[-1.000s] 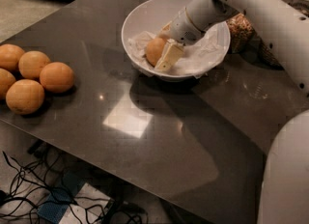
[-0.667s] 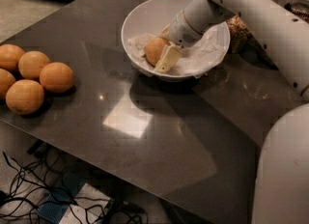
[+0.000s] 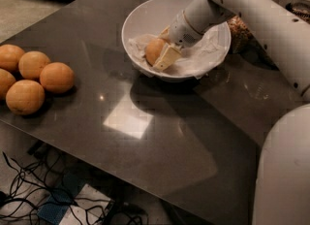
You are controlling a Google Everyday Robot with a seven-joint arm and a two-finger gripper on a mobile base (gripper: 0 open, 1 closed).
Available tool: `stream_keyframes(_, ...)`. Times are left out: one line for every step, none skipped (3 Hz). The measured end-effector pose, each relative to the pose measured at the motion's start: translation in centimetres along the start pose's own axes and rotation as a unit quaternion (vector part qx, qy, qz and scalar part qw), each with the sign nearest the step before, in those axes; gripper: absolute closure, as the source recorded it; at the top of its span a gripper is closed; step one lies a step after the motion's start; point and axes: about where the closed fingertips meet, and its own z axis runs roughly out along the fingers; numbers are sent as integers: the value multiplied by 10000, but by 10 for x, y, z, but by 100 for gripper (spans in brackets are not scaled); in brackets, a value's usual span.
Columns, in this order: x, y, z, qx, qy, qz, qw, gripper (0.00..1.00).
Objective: Pick orange from white bowl
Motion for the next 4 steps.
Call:
stream_keyframes(-1,2,-3,-6,-236,101,9997,88)
stream_keyframes(-17,4,-41,237,-909,95,9955,100)
stream_keyframes(-28,6,-84,587,-1141,50,9917,100)
stream_keyframes(-36,15,-133,984,-798,-61,9919,100)
